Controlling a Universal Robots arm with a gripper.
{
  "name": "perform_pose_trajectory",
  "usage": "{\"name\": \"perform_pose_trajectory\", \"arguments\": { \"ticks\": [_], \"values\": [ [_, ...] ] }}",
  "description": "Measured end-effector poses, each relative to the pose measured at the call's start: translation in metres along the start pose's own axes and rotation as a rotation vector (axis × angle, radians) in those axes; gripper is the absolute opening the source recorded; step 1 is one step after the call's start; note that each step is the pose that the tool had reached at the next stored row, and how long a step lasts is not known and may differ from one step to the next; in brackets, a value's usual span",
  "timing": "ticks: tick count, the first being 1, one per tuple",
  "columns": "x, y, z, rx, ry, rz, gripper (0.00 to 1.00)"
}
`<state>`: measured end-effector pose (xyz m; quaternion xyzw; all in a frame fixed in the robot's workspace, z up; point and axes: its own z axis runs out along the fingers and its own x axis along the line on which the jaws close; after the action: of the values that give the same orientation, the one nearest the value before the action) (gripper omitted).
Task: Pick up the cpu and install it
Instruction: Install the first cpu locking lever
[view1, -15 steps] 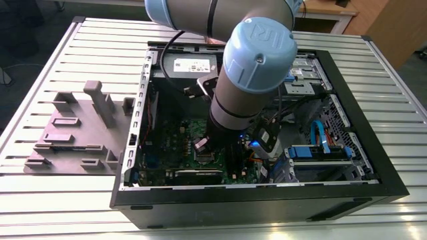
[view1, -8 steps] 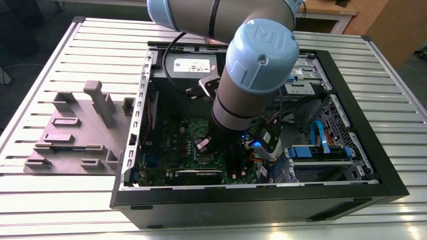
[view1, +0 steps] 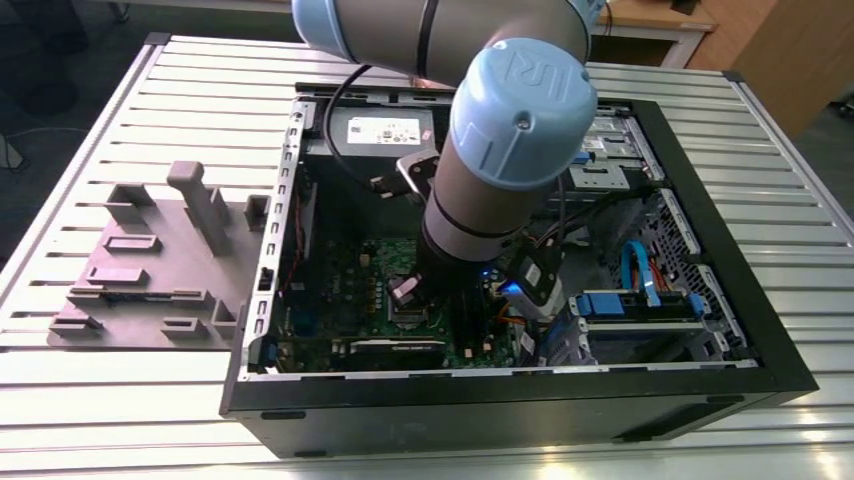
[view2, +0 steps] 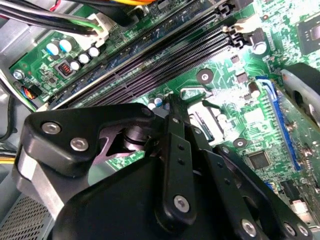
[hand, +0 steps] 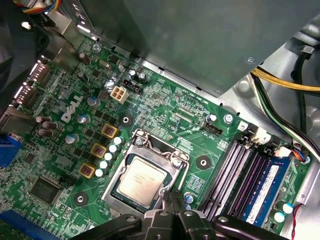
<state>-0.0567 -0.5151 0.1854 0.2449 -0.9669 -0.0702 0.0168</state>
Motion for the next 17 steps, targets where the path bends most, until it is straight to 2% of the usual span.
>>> {"name": "perform_pose_trajectory", "arguments": {
  "ticks": [4, 9, 17],
  "values": [
    [-0.0001, 0.0008, -0.0035, -0.0016, -0.0018, 0.0, 0.1],
    [0.0, 0.0017, -0.0114, -0.0004, -0.0006, 0.0, 0.1],
    [0.0007, 0.0006, -0.0133, -0.0007, -0.0007, 0.0, 0.1]
  ]
}}
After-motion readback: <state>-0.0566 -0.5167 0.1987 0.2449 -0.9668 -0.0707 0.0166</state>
